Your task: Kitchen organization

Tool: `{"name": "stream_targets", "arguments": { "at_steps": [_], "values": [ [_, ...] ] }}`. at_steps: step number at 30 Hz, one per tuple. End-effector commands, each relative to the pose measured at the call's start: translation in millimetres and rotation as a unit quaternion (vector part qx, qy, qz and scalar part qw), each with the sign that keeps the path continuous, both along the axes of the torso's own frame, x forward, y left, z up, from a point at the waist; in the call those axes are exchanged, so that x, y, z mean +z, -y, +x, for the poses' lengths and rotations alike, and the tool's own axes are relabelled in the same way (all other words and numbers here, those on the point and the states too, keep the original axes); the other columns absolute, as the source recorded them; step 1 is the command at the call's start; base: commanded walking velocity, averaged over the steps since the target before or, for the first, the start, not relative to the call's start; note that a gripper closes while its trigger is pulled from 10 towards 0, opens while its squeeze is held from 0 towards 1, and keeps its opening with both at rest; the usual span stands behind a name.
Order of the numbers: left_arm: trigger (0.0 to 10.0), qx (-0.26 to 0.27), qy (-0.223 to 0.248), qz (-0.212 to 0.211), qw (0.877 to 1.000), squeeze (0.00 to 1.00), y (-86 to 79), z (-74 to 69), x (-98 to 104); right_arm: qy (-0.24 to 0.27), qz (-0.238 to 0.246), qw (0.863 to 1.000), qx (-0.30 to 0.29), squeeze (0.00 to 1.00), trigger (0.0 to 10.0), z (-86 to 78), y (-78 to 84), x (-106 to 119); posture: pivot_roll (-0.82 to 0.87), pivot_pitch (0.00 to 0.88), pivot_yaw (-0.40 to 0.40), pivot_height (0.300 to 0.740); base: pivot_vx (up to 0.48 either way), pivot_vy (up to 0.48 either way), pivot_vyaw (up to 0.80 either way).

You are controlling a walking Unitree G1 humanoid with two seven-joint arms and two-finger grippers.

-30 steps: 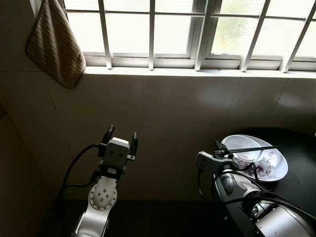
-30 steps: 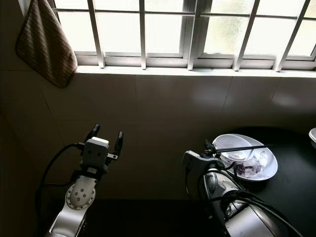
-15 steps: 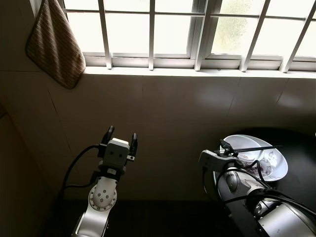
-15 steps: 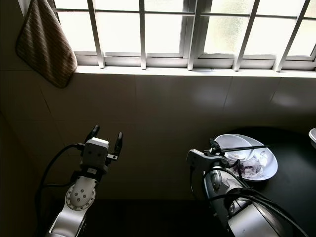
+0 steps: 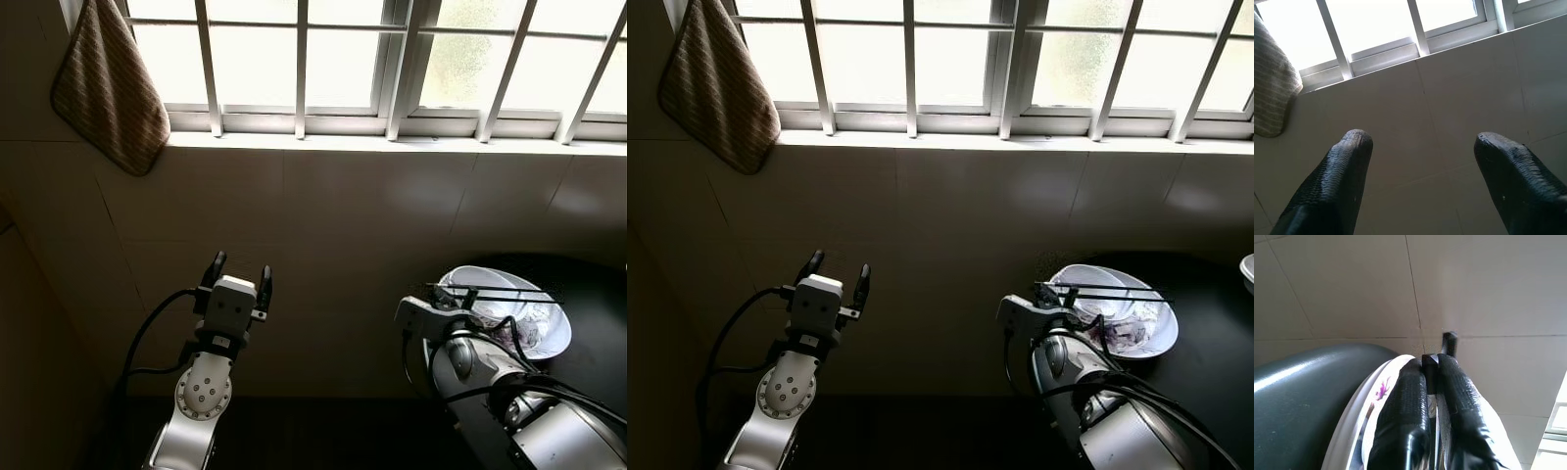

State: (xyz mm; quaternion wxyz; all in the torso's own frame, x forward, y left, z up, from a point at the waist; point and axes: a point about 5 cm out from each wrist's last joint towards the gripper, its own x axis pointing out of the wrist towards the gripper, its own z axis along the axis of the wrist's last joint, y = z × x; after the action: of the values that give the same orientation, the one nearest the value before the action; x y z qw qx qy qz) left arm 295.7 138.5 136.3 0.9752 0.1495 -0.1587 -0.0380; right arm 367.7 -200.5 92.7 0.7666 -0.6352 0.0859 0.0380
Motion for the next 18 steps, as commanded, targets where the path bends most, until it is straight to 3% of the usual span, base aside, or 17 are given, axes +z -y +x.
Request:
{"name": "stream_targets", "arguments": {
  "at_steps": [1, 13, 18],
  "values": [
    [10.0, 0.002, -0.004, 0.003, 1.000, 0.00, -1.2, -0.4, -3.3, -0.004, -0.001, 1.000, -0.007, 0.00, 0.0, 0.2, 5.0, 1.3, 0.09, 0.000, -0.047, 0.736, 0.000, 0.000, 0.00],
    [10.0, 0.000, -0.007, 0.004, 1.000, 0.00, 0.0, -0.5, -5.2, 0.012, -0.013, 1.000, -0.004, 0.00, 0.0, -1.4, 0.5, -1.6, 0.09, 0.000, -0.046, 0.736, 0.000, 0.000, 0.00],
    [10.0, -0.002, -0.010, 0.004, 1.000, 0.00, 1.8, 0.0, -6.8, 0.019, -0.081, 0.996, 0.041, 0.00, 0.0, -1.1, -9.0, -2.3, 0.07, 0.000, -0.045, 0.736, 0.000, 0.000, 0.00]
  ]
}}
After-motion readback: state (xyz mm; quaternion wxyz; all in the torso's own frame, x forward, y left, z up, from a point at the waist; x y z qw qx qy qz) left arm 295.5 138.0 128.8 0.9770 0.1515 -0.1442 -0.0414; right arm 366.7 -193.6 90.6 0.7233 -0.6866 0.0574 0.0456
